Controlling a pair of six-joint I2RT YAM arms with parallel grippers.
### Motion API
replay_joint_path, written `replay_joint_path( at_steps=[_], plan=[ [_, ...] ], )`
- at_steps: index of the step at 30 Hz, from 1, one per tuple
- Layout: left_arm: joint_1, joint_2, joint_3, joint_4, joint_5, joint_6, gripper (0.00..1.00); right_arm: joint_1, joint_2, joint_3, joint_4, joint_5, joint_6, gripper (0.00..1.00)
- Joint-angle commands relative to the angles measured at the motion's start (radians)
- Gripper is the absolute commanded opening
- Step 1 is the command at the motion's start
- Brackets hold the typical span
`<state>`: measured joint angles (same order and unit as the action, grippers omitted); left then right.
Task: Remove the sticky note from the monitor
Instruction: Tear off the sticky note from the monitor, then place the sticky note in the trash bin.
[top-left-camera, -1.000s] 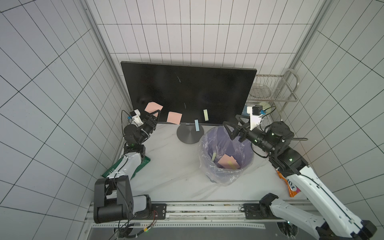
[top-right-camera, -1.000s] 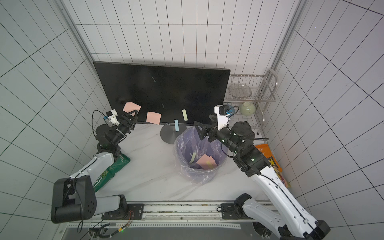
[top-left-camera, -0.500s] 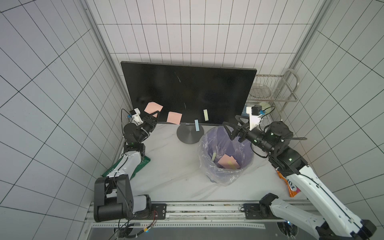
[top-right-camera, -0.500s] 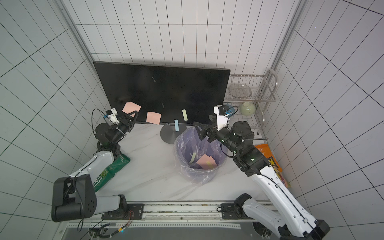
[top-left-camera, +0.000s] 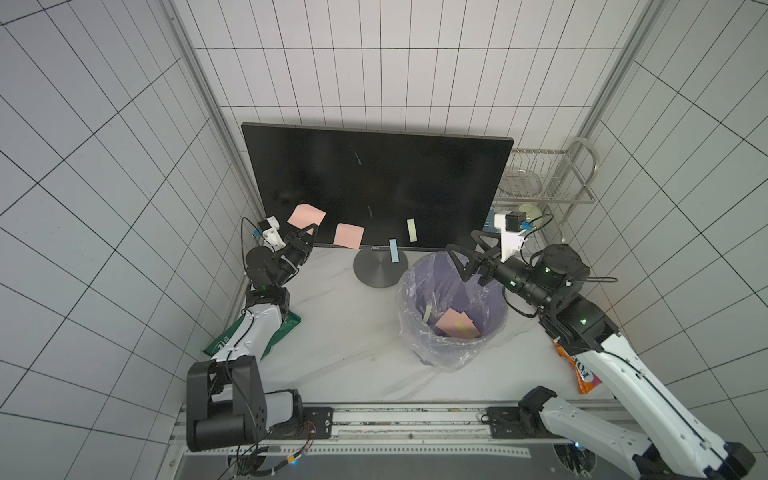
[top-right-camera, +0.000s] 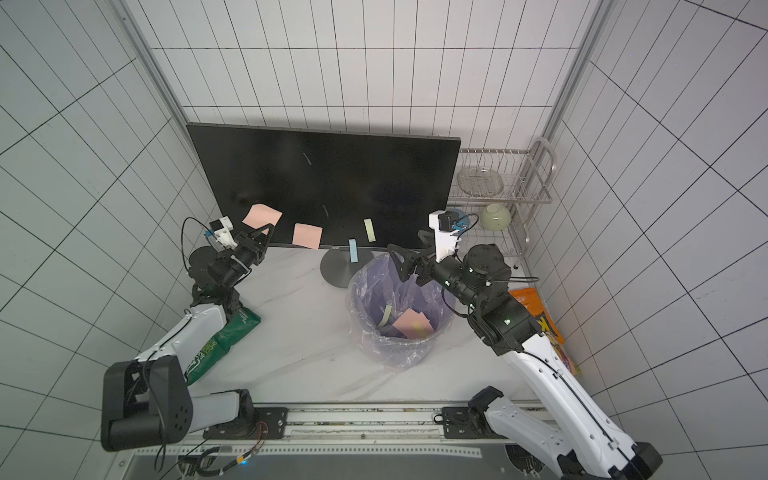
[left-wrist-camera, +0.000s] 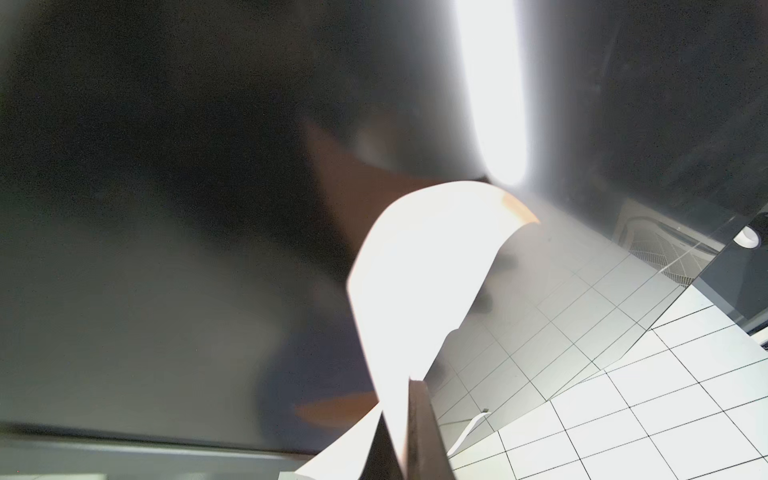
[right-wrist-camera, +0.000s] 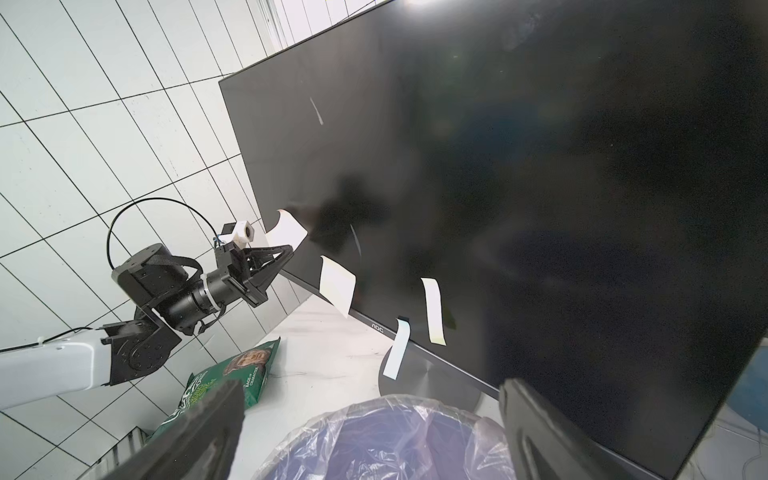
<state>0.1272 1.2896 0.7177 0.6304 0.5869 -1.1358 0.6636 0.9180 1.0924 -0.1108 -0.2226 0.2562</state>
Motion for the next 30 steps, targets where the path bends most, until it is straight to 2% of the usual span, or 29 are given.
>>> replay_joint_path(
  at_steps=[1, 12, 19, 22, 25, 30],
  plan=[
    [0.005, -0.033, 0.003, -0.031, 0.002, 0.047, 0.00, 0.013, -0.016, 0.023, 0.003, 0.003, -0.001, 0.99],
    [-0.019, -0.176, 0.052, -0.298, -0.042, 0.216, 0.00, 0.015, -0.016, 0.022, 0.003, 0.003, 0.000, 0.99],
    [-0.099, -0.256, 0.080, -0.413, -0.070, 0.330, 0.00, 0.019, -0.021, 0.026, 0.001, 0.006, -0.001, 0.99],
    [-0.191, -0.312, 0.119, -0.529, -0.105, 0.426, 0.00, 0.020, -0.020, 0.032, -0.007, 0.008, -0.007, 0.99],
    [-0.331, -0.351, 0.187, -0.656, -0.158, 0.558, 0.00, 0.020, -0.023, 0.041, -0.030, 0.031, -0.025, 0.99],
    [-0.641, -0.324, 0.306, -0.824, -0.267, 0.753, 0.00, 0.020, -0.043, 0.060, -0.083, 0.100, -0.067, 0.99]
  ],
)
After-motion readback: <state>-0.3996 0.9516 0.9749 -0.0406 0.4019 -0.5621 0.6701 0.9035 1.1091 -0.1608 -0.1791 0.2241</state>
